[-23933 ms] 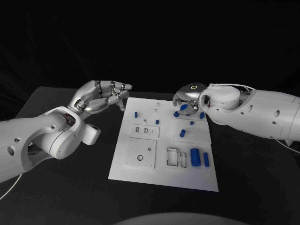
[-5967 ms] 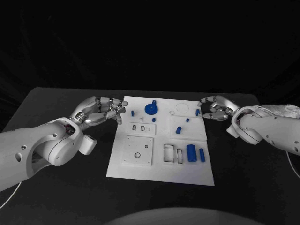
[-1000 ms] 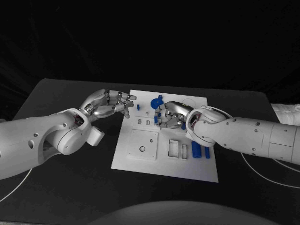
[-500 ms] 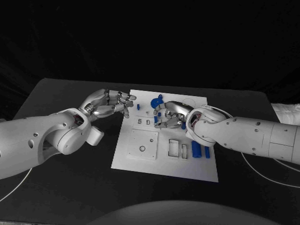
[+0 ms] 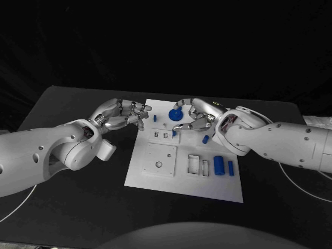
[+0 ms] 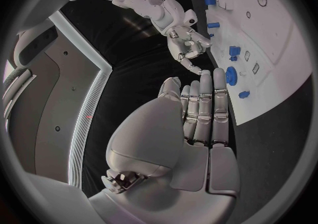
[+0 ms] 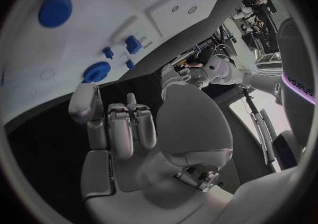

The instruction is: Assemble the parts on the task board

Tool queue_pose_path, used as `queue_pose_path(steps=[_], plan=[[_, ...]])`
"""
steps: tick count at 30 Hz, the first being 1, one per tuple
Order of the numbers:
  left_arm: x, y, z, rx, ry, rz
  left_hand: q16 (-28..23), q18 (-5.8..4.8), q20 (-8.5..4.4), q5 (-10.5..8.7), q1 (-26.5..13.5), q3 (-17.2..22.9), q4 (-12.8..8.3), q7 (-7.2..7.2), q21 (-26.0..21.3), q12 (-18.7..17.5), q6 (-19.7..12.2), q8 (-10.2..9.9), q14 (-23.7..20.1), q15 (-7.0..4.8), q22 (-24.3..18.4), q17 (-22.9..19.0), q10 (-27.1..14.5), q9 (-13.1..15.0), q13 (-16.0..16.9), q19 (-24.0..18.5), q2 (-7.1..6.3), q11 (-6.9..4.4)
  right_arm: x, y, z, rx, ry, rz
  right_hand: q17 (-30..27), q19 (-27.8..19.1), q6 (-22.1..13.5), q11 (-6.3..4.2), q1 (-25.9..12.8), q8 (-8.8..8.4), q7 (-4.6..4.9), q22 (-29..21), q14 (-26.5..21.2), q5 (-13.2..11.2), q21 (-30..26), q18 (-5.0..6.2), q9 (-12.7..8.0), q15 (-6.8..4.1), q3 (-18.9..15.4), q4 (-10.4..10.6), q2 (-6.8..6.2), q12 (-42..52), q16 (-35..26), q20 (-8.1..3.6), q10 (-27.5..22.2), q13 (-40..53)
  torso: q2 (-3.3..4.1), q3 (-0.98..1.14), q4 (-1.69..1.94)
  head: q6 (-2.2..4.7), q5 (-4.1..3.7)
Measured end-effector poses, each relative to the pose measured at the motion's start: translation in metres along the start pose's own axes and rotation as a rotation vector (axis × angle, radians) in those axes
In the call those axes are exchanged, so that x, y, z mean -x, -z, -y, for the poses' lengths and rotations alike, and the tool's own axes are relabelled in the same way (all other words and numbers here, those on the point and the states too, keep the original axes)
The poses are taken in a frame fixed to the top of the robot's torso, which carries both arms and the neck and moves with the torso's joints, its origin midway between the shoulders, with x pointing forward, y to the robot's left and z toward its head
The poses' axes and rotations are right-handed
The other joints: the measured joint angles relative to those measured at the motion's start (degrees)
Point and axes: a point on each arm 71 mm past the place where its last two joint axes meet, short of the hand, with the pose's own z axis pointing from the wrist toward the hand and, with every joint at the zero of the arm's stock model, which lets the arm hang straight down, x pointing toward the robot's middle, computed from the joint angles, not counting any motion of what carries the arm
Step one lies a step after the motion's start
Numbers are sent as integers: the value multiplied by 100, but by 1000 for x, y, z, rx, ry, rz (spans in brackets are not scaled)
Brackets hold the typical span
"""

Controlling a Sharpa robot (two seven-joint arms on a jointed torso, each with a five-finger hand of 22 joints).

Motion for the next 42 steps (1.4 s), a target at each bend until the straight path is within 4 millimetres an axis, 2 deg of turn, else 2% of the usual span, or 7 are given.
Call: queue_pose_path(steps=[7, 12, 19, 21, 28, 36, 42], plan=[[-5, -4, 1, -4, -10, 2, -39, 0, 21, -31, 30, 97, 0, 25, -33, 119, 25, 0, -20, 20, 10, -8, 197, 0, 48, -62, -31, 6, 48, 17, -6, 58, -8, 107, 3, -249, 250, 23, -628, 45, 1, 0, 16, 129, -346, 88, -149, 25, -28, -15, 779, 0, 0, 38, 17, 0, -7, -3, -1, 32, -5], [-7, -6, 4, -9, -62, 18, 323, -1, -88, -657, 23, 112, -16, 59, 103, 1057, 108, 0, 404, -107, 125, 133, 696, 0, 611, 182, -33, -182, 79, 39, 9, 14, -17, 167, 4, -267, 388, 41, -917, 45, 27, 0, 0, 547, -362, 88, -307, 40, -28, -15, 1281, 0, 0, 56, 0, -1, -15, -2, -3, 66, -21], [-1, -22, 26, 39, -230, 13, 2049, 0, -305, -2867, -1789, -692, -37, -13, 761, 3704, 198, 1, 2017, -280, 566, 2490, 3047, 21, 4954, 807, 14, -308, 98, 68, 35, -94, -49, 195, 4, 36, 1150, 91, -1005, 156, 105, 3, 0, 744, 18, 88, -439, 81, -106, 0, 1520, 0, 0, 85, 11, -1, -49, 36, -48, 70, 94], [2, -30, 35, 80, -282, -6, 2700, -40, -304, -3078, -2288, -942, 4, -42, 1222, 4110, 374, 94, 2881, -307, 1178, 3970, 3872, 54, 6099, 1167, 16, -284, 100, 73, 38, -112, -57, 193, 4, 136, 1291, 91, -1005, 146, 105, 4, 0, 744, 149, 87, -482, 81, -142, -14, 1520, 0, 0, 83, 11, -1, -65, 64, -79, 58, 146], [3, -61, 63, 293, -505, -131, 3508, -585, -369, -3146, -3030, -1313, -80, -204, 3367, 4440, 953, 515, 3943, -360, 4285, 5225, 4512, 222, 6473, 3170, -1, -382, 99, 74, 42, -150, -80, 164, 3, 258, 1421, 91, -1013, 99, 96, 4, 0, 779, 328, 88, -548, 81, -170, -16, 1572, 0, 0, 87, 11, -1, -124, 172, -218, 20, 272], [-8, -92, 75, 589, -733, -272, 3508, -672, -524, -3071, -3592, -1263, -16, -428, 3818, 4441, 1508, 839, 3940, -505, 4471, 5225, 4504, 500, 6472, 3760, 107, -556, 91, 65, 39, -159, -102, 112, 3, 341, 1465, 91, -991, 38, 92, 3, 0, 802, 436, 87, -589, 81, -202, -15, 1596, 0, 0, 66, 11, -2, -179, 256, -370, -13, 337], [-26, -116, 74, 770, -850, -391, 3507, -755, -614, -2159, -3336, -1151, -48, -533, 3857, 4441, 1701, 910, 3953, -638, 4471, 5224, 4494, 737, 6472, 3850, 246, -688, 87, 62, 42, -176, -117, 75, 3, 381, 1508, 91, -1026, 15, 91, 3, 0, 831, 480, 87, -624, 81, -257, 9, 1631, 0, 0, 66, 11, -2, -206, 290, -463, -20, 386]])
